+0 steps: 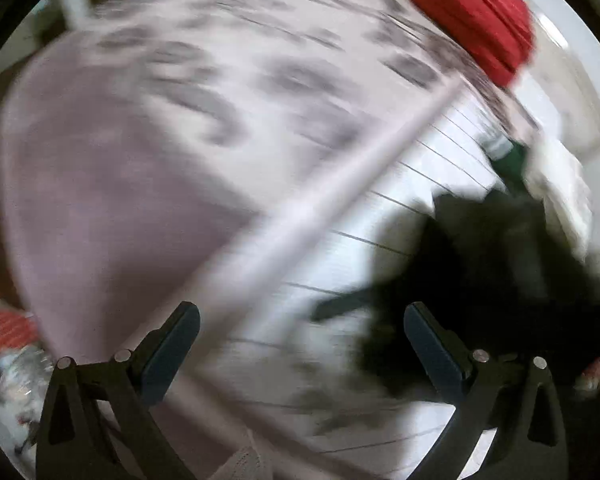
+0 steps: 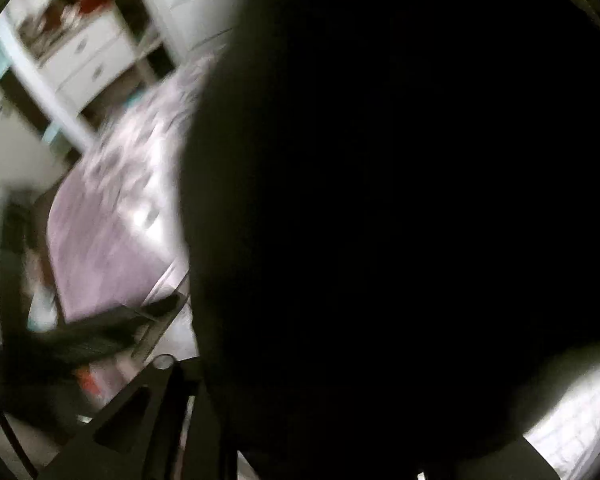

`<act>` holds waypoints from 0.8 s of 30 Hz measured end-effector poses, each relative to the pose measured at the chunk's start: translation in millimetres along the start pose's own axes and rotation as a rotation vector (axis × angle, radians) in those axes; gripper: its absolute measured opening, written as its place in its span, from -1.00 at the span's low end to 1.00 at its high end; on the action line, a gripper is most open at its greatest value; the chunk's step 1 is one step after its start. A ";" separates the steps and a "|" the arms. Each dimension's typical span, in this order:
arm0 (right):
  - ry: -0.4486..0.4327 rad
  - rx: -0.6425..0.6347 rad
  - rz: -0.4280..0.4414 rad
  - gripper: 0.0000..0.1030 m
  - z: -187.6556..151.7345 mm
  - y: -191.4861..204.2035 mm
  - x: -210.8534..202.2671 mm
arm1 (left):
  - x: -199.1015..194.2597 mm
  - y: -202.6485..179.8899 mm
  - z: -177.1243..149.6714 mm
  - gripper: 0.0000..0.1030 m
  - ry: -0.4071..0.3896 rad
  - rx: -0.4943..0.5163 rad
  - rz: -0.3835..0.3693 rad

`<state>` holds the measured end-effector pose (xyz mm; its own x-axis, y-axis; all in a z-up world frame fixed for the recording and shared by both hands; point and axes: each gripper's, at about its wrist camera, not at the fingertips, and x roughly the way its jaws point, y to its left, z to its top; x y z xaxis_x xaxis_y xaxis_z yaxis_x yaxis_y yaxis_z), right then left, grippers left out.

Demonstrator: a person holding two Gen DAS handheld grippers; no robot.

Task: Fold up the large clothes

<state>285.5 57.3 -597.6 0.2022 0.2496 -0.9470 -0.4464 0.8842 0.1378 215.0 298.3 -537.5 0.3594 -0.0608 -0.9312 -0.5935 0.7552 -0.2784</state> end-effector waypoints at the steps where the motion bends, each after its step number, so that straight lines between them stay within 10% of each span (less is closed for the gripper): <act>1: 0.079 0.001 0.051 -0.13 0.3 9.9 24.7 | -0.8 6.1 0.8 1.00 -0.013 -0.015 0.021; 5: 0.213 0.040 0.250 0.67 12.8 15.2 56.7 | -31.1 42.8 5.5 1.00 -0.074 -0.073 0.063; 9: 0.219 0.114 0.459 0.79 41.3 23.1 15.2 | -43.2 20.2 17.2 1.00 -0.126 -0.084 0.008; 15: 0.136 0.333 0.321 0.79 44.1 -68.7 -49.3 | -26.7 -32.6 27.7 1.00 -0.129 0.005 -0.045; 18: 0.099 0.359 0.212 0.29 71.4 -103.9 -45.5 | 6.1 -54.1 25.8 1.00 -0.088 0.048 -0.031; 20: 0.087 0.363 0.183 -0.45 82.3 -123.2 -24.8 | 36.3 -67.0 22.4 1.00 -0.052 0.075 -0.012; 24: 0.103 0.359 0.107 -0.45 127.0 -130.4 33.8 | 103.1 -77.7 7.6 1.00 0.076 0.150 0.085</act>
<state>461.3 0.6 -610.7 0.0747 0.3233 -0.9433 -0.1230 0.9417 0.3130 303.6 238.3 -610.1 0.2539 -0.0373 -0.9665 -0.5035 0.8481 -0.1650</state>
